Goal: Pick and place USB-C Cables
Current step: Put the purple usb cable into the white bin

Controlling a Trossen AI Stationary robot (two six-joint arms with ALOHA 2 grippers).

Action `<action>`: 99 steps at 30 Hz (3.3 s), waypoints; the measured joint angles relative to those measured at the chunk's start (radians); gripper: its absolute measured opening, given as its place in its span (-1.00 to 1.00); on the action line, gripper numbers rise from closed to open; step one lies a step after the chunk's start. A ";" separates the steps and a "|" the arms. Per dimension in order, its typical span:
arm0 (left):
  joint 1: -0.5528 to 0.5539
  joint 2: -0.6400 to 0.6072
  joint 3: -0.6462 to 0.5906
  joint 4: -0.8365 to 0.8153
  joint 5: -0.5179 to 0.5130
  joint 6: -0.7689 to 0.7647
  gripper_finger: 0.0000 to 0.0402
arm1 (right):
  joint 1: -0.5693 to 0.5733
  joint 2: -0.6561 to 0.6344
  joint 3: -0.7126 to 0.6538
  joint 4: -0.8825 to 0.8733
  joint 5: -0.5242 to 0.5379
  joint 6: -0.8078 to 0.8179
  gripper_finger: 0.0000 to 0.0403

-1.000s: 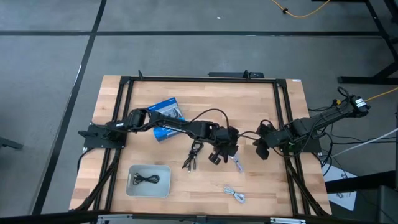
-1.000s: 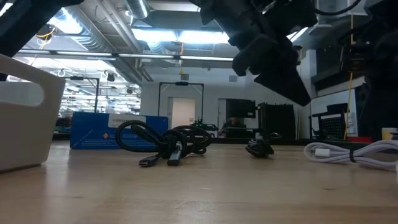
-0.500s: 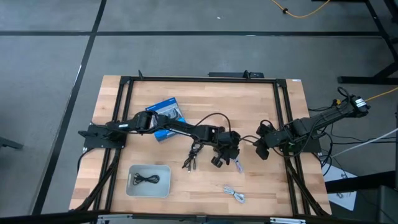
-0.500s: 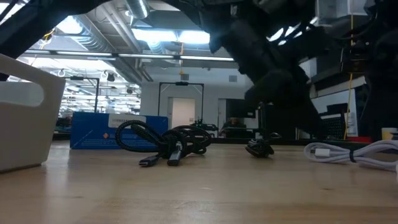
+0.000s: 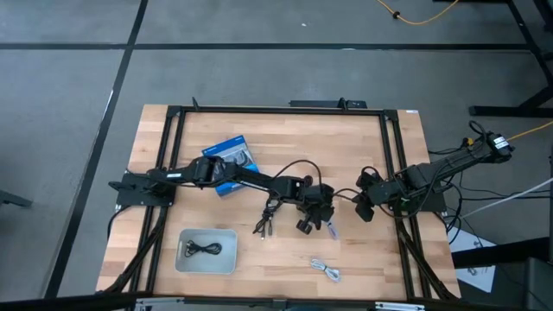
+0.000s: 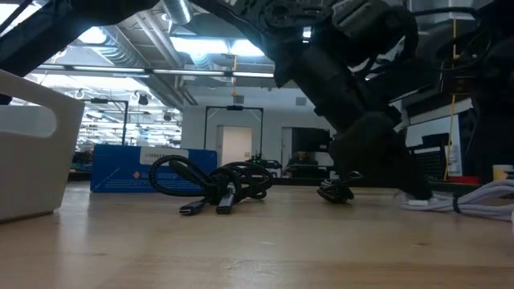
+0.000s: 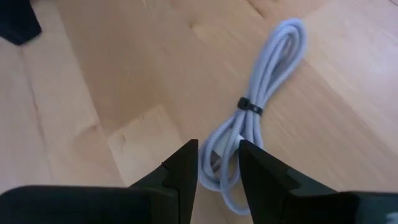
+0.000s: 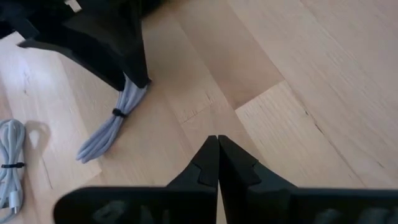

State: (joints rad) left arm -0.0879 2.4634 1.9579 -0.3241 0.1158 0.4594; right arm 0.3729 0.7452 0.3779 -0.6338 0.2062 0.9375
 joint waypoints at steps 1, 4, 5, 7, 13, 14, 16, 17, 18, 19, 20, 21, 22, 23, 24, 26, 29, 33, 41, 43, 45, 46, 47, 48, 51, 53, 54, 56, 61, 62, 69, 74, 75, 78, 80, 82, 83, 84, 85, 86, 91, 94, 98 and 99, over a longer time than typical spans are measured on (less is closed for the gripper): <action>0.000 0.002 0.000 -0.008 -0.001 -0.010 -0.45 | 0.000 0.000 0.000 0.000 0.000 0.000 -0.99; 0.000 0.005 -0.001 -0.033 -0.001 -0.014 -0.45 | 0.000 0.000 0.000 0.001 0.000 0.000 -0.99; 0.000 0.005 -0.001 -0.041 -0.001 -0.015 -0.45 | 0.000 0.000 0.000 0.000 0.000 0.000 -0.99; 0.000 0.005 0.000 -0.059 -0.001 -0.016 -0.45 | 0.000 0.000 0.000 0.001 0.000 0.000 -0.99; 0.000 0.004 0.000 -0.077 -0.001 -0.060 -0.45 | 0.000 0.000 0.000 0.000 0.001 0.000 -0.99; 0.000 0.004 0.000 -0.077 -0.001 -0.061 -0.45 | 0.000 0.000 0.000 0.000 0.001 0.000 -0.99; 0.000 0.004 0.000 -0.078 -0.001 -0.063 -0.45 | 0.000 0.000 0.000 0.000 0.002 0.000 -0.99; 0.000 0.004 0.000 -0.078 -0.001 -0.065 -0.45 | 0.000 0.000 0.000 0.000 0.002 0.000 -0.99; 0.000 0.004 0.000 -0.078 -0.001 -0.066 -0.45 | 0.000 0.000 0.000 0.000 0.002 0.000 -0.99; 0.000 0.004 0.000 -0.079 -0.001 -0.066 -0.45 | 0.000 0.000 0.000 0.000 0.002 0.000 -0.99; 0.000 0.004 0.000 -0.079 -0.001 -0.065 -0.45 | 0.000 0.000 0.000 0.000 0.002 0.000 -0.99; 0.000 0.004 0.000 -0.079 -0.001 -0.065 -0.45 | 0.000 0.000 0.000 0.001 0.002 0.000 -0.99; 0.000 0.004 0.000 -0.079 -0.001 -0.065 -0.45 | 0.000 0.000 0.000 0.000 0.006 0.000 -0.99; 0.000 0.004 0.000 -0.079 -0.001 -0.065 -0.45 | 0.000 0.000 0.000 0.000 0.015 0.000 -0.99; 0.000 0.004 0.000 -0.078 -0.001 -0.065 -0.45 | 0.000 0.000 0.000 0.000 0.021 -0.002 -0.98; 0.000 0.004 -0.001 -0.071 -0.001 -0.065 -0.45 | 0.000 0.000 0.000 0.000 0.032 -0.004 -0.97; 0.004 0.005 -0.002 -0.051 0.000 -0.057 -0.45 | 0.000 0.000 0.000 0.000 0.037 -0.005 -0.95; 0.005 0.006 -0.003 -0.045 -0.001 -0.034 -0.51 | 0.000 0.000 0.000 0.000 0.037 -0.006 -0.94; 0.001 -0.001 -0.003 -0.053 -0.047 -0.034 -0.96 | 0.000 0.000 0.000 0.000 0.037 -0.006 -0.93; -0.005 -0.014 -0.003 -0.064 -0.080 -0.030 -0.98 | 0.000 0.000 0.000 0.000 0.037 -0.007 -0.93; -0.010 -0.034 0.009 -0.118 -0.112 -0.019 -0.98 | 0.000 0.000 0.000 -0.001 0.037 -0.013 -0.93; -0.012 -0.037 0.029 -0.132 -0.128 -0.006 -0.98 | 0.000 0.000 0.000 -0.001 0.037 -0.022 -0.93; -0.014 -0.045 0.048 -0.164 -0.148 0.004 -0.99 | 0.000 0.001 -0.001 -0.002 0.037 -0.028 -0.93; -0.018 -0.061 0.065 -0.225 -0.168 0.018 -0.99 | 0.000 0.001 -0.001 -0.003 0.037 -0.031 -0.93; -0.023 -0.097 0.156 -0.344 -0.199 0.046 -0.99 | 0.000 0.005 -0.001 -0.017 0.038 -0.026 -0.93; -0.025 -0.125 0.220 -0.490 -0.214 0.048 -0.99 | 0.000 0.016 -0.001 -0.016 0.038 -0.025 -0.93; -0.027 -0.127 0.259 -0.532 -0.217 0.049 -0.99 | 0.000 0.018 -0.001 -0.021 0.036 -0.025 -0.93; -0.029 -0.135 0.331 -0.682 -0.225 0.037 -0.99 | 0.000 0.026 -0.002 -0.018 0.035 -0.025 -0.93; -0.054 -0.234 0.352 -0.869 -0.252 0.013 -0.99 | 0.000 0.040 -0.001 0.003 0.029 -0.023 -0.93; -0.058 -0.255 0.347 -0.901 -0.243 -0.007 -1.00 | 0.000 0.042 -0.001 0.001 0.028 -0.023 -0.93; -0.109 -0.333 0.343 -1.149 -0.203 -0.199 -1.00 | 0.000 0.051 -0.001 0.043 0.028 -0.024 -0.93; -0.173 -0.343 0.343 -1.244 -0.136 -0.324 -1.00 | 0.000 0.056 -0.001 0.032 0.020 -0.023 -0.93; -0.187 -0.345 0.343 -1.243 -0.104 -0.344 -1.00 | 0.000 0.056 -0.001 0.035 0.019 -0.023 -0.93; -0.241 -0.364 0.343 -1.250 -0.101 -0.407 -1.00 | 0.004 0.057 -0.001 0.038 0.017 -0.009 -0.93; -0.288 -0.374 0.327 -1.244 -0.189 -0.466 -1.00 | 0.004 0.060 -0.001 0.040 0.009 0.001 -0.93; -0.321 -0.377 0.301 -1.249 -0.294 -0.549 -1.00 | 0.004 0.060 -0.001 0.038 0.009 0.000 -0.93; -0.332 -0.381 0.286 -1.247 -0.371 -0.616 -1.00 | 0.004 0.060 -0.001 0.039 0.009 0.000 -0.93; -0.342 -0.390 0.266 -1.245 -0.443 -0.690 -1.00 | 0.004 0.060 -0.001 0.038 0.009 0.000 -0.93; -0.349 -0.402 0.242 -1.245 -0.503 -0.762 -1.00 | 0.004 0.060 -0.001 0.038 0.009 0.000 -0.93; -0.355 -0.414 0.216 -1.249 -0.553 -0.840 -1.00 | 0.004 0.060 -0.001 0.037 0.007 0.000 -0.93; -0.364 -0.466 0.046 -1.242 -0.555 -1.137 -1.00 | 0.004 0.060 -0.001 0.037 -0.026 -0.004 -0.93; -0.366 -0.492 -0.069 -1.221 -0.467 -1.253 -1.00 | 0.004 0.060 -0.001 0.036 -0.027 -0.038 -0.93; -0.381 -0.528 -0.213 -1.156 -0.348 -1.397 -1.00 | 0.004 0.060 -0.001 0.032 -0.027 -0.057 -0.93; -0.389 -0.544 -0.246 -1.142 -0.330 -1.431 -1.00 | 0.004 0.060 -0.001 0.030 -0.027 -0.057 -0.93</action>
State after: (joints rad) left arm -0.4766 1.9193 1.7117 -1.4663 -0.2143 -0.9717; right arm 0.3771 0.8051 0.3767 -0.6038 0.1791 0.8806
